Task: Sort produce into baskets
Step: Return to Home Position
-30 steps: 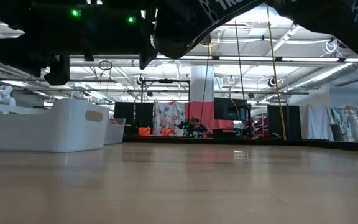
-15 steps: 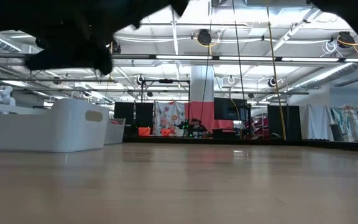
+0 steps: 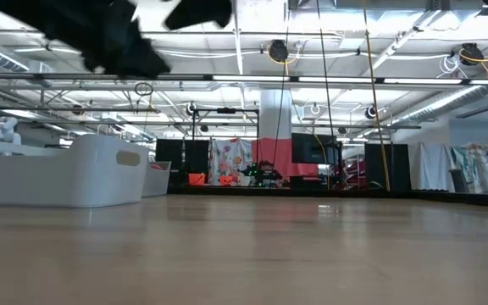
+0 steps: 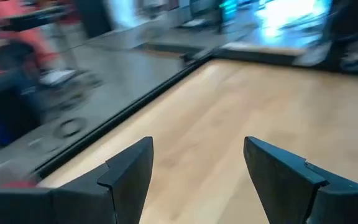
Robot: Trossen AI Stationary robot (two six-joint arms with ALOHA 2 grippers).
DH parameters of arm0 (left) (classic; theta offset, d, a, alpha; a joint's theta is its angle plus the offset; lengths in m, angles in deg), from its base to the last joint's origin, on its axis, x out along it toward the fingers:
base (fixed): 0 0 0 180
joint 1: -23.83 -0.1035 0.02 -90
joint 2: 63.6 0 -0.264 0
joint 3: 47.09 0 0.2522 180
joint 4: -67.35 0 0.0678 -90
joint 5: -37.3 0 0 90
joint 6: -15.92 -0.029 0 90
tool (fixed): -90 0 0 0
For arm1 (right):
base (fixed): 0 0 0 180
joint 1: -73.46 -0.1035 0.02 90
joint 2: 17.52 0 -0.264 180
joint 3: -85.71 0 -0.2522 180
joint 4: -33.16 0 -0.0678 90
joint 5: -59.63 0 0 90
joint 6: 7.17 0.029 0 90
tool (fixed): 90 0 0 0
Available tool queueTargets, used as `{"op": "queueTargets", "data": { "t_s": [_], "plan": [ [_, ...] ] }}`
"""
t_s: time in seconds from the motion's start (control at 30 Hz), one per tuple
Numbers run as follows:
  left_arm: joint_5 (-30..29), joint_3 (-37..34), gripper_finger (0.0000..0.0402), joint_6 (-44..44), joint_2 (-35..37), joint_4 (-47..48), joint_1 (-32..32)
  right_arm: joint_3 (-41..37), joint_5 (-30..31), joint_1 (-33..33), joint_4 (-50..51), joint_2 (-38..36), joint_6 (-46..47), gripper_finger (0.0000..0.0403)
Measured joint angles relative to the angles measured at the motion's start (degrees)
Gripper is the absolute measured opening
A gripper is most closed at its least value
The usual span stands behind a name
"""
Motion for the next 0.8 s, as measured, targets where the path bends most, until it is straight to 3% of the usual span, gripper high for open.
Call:
{"op": "queueTargets", "data": {
  "t_s": [0.17,0.57,0.67,0.8],
  "plan": [
    [12.6,0.1,0.0256,-10.3,3.0,-9.3,-5.3,0.0,5.8,2.3,5.2,-6.0,-3.3,0.0243],
    [17.9,0.1,0.0256,-15.4,16.8,-7.2,-11.1,-0.8,6.5,9.4,24.9,-15.1,-5.5,0.0196],
    [20.5,0.1,0.0256,-15.0,21.7,-3.0,-10.7,-5.7,6.6,10.5,25.2,-19.2,-5.4,0.0187],
    [24.4,0.0,0.0256,-12.2,28.1,3.0,-10.0,-20.0,6.5,12.0,16.1,-28.7,-5.3,0.0175]
  ]
}}
